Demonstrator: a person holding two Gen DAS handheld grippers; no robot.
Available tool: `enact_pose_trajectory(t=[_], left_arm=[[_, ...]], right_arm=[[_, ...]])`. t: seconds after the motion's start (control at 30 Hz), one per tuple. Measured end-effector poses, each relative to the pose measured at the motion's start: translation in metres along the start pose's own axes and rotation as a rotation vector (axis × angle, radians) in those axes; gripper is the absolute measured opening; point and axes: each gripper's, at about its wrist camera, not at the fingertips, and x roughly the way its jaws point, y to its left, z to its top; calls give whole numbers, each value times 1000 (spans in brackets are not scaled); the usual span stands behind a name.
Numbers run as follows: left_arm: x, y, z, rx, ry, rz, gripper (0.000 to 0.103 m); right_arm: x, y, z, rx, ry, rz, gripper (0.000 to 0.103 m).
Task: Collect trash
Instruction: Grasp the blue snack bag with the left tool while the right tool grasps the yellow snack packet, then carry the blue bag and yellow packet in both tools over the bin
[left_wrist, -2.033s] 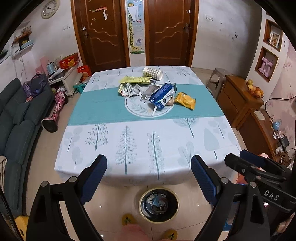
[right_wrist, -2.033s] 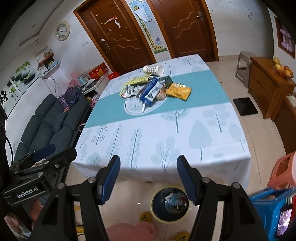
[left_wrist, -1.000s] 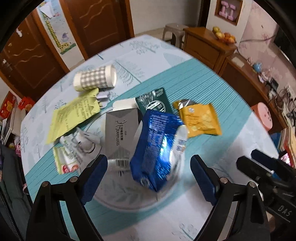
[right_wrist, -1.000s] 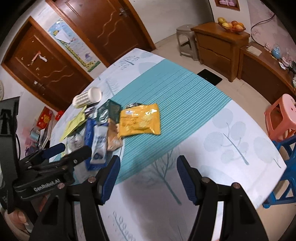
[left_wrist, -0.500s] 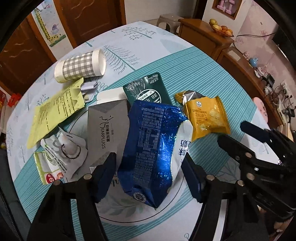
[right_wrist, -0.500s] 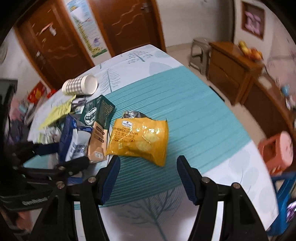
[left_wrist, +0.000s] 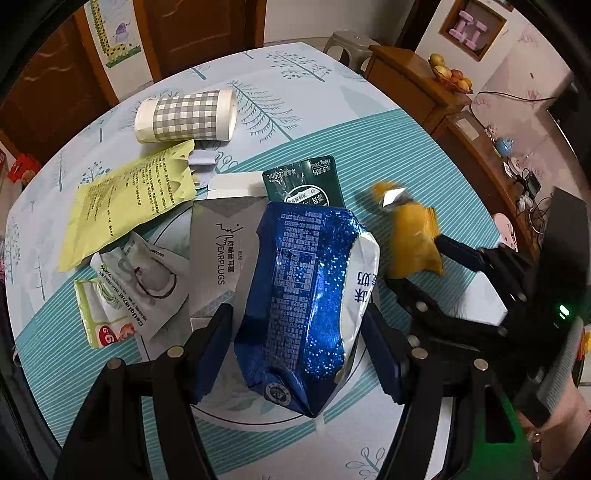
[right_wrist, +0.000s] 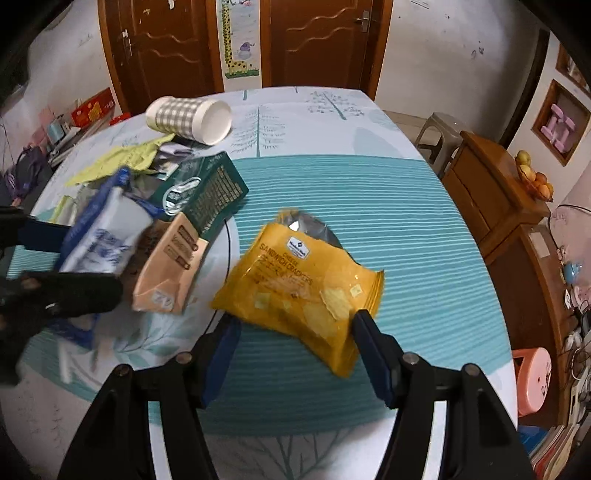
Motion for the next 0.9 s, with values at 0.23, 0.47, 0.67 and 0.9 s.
enact_pose_trajectory(t=[0.23, 0.47, 0.67, 0.9], left_arm=[[-2, -2, -3, 3, 5, 7, 68], [-13, -5, -12, 1, 4, 17, 68], [-27, -5, -23, -2, 0, 24, 68], [-49, -14, -44, -16, -9, 21, 67]], right_arm=[[2, -2, 7, 29, -23, 2, 47], [-5, -15, 3, 119, -19, 82, 26], [-25, -19, -13, 216, -30, 159, 19], [-62, -19, -38, 300, -75, 253, 17]])
